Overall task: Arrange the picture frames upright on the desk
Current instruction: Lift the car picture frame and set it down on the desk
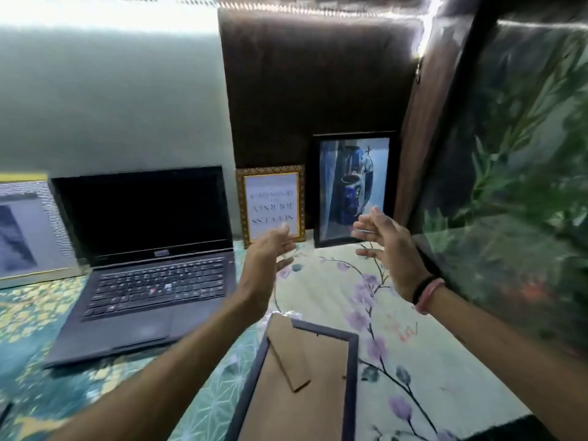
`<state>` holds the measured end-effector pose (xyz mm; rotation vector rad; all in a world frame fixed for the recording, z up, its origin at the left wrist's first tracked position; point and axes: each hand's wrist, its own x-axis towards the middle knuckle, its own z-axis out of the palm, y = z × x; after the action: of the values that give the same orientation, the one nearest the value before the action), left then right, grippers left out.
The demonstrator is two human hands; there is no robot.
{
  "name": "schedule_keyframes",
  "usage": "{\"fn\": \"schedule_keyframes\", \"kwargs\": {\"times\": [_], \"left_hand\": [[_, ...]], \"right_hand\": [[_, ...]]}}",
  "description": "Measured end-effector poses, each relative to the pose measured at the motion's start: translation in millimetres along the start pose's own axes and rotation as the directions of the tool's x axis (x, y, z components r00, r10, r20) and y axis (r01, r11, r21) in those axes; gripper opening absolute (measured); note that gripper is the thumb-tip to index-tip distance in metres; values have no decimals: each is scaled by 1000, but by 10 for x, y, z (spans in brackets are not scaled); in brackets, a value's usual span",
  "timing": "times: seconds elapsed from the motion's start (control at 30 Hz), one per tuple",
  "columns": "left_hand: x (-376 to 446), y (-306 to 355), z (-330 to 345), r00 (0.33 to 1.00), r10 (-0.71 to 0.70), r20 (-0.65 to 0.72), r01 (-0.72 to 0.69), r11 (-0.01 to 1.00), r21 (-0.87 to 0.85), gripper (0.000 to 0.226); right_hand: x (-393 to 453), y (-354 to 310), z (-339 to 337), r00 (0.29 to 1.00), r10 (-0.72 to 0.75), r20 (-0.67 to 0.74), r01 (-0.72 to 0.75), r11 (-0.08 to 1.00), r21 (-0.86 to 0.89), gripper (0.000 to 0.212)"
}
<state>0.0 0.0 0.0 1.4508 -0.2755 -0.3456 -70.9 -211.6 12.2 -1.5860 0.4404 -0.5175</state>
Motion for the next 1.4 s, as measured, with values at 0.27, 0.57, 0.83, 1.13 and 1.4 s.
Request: {"fn": "schedule_keyframes", "kwargs": {"times": [0.27, 0.57, 0.83, 1.13, 1.4], "left_hand": [[1056, -416, 757, 1000, 26, 8, -26, 999, 39, 49], [2037, -579, 1192, 1000, 14, -23, -14, 1000, 18, 76], [2117, -678, 1291, 993, 12, -121, -8, 999, 32, 69], [1550, -462, 447, 950, 107, -293, -128, 990, -56, 21], [371, -222, -1109, 918, -92, -385, -33, 952, -305, 22]], "right_hand": [[1102, 597, -394, 999, 33, 23, -32, 999, -43, 42], [2316, 665, -807, 999, -10, -39, 5, 991, -136, 67], [2657, 849, -870, 994, 83, -67, -85, 996, -26, 40], [1991, 498, -361, 980, -131, -153, 107, 982, -154, 40], [975, 51, 983, 964, -193, 182, 234, 943, -236, 30]]}}
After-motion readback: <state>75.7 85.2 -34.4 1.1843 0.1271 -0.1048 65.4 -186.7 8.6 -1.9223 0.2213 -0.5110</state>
